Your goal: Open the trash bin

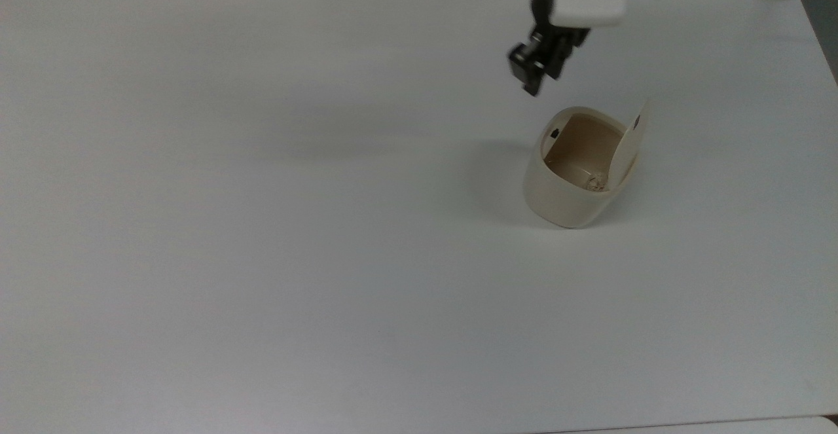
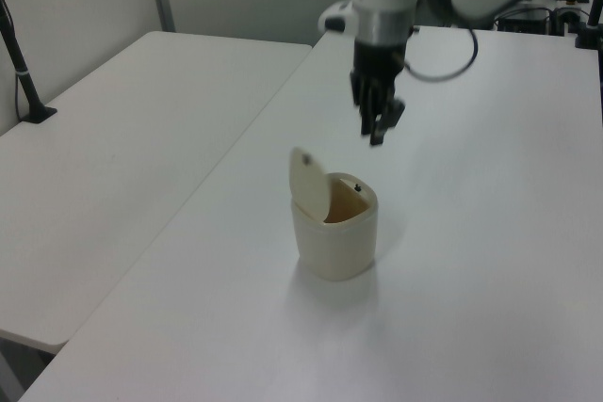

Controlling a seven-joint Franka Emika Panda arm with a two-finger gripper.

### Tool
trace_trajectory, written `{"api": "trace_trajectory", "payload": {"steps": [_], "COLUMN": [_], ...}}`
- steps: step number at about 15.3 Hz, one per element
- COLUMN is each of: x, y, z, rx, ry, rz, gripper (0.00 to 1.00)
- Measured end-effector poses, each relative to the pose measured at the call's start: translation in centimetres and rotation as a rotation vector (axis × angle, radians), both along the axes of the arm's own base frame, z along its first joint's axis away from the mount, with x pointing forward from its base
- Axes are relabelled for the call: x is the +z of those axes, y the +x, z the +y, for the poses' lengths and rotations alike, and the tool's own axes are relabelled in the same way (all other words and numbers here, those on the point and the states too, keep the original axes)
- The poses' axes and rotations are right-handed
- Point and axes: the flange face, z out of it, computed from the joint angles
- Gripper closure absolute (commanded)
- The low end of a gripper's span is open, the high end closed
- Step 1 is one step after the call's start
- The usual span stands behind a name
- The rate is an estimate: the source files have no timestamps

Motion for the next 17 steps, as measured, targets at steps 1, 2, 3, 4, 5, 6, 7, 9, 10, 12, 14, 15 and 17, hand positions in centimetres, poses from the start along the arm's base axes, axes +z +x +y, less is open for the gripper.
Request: {"api": "trace_trajectory", "payload": {"steps": [1, 2, 3, 4, 5, 6, 7, 9, 10, 12, 14, 15, 17], "x": [1.3, 2.5, 3.7, 4.8, 5.9, 6.9, 7.6, 8.6, 8.7, 8.7, 8.7, 8.7, 8.7], "y": [-0.1, -0.5, -0.9, -1.4, -2.1, -2.7, -3.2, -3.5, -3.4, -2.9, -2.7, -2.6, -2.6], "z": [-2.2, -4.3, -6.4, -8.3, -10.1, -11.6, -13.0, -15.6, -17.1, -20.7, -24.4, -25.9, -27.6], "rx": [-0.051, -0.104, -0.16, -0.213, -0.279, -0.349, -0.425, -0.548, -0.592, -0.669, -0.734, -0.76, -0.791], "ry": [-0.005, -0.012, -0.023, -0.041, -0.061, -0.083, -0.105, -0.126, -0.127, -0.126, -0.123, -0.122, -0.12], "rz": [0.018, 0.039, 0.058, 0.073, 0.087, 0.093, 0.093, 0.084, 0.083, 0.087, 0.091, 0.093, 0.093], "gripper": [0.0, 0.0, 0.0, 0.0, 0.0, 0.0, 0.0, 0.0, 0.0, 0.0, 0.0, 0.0, 0.0]}}
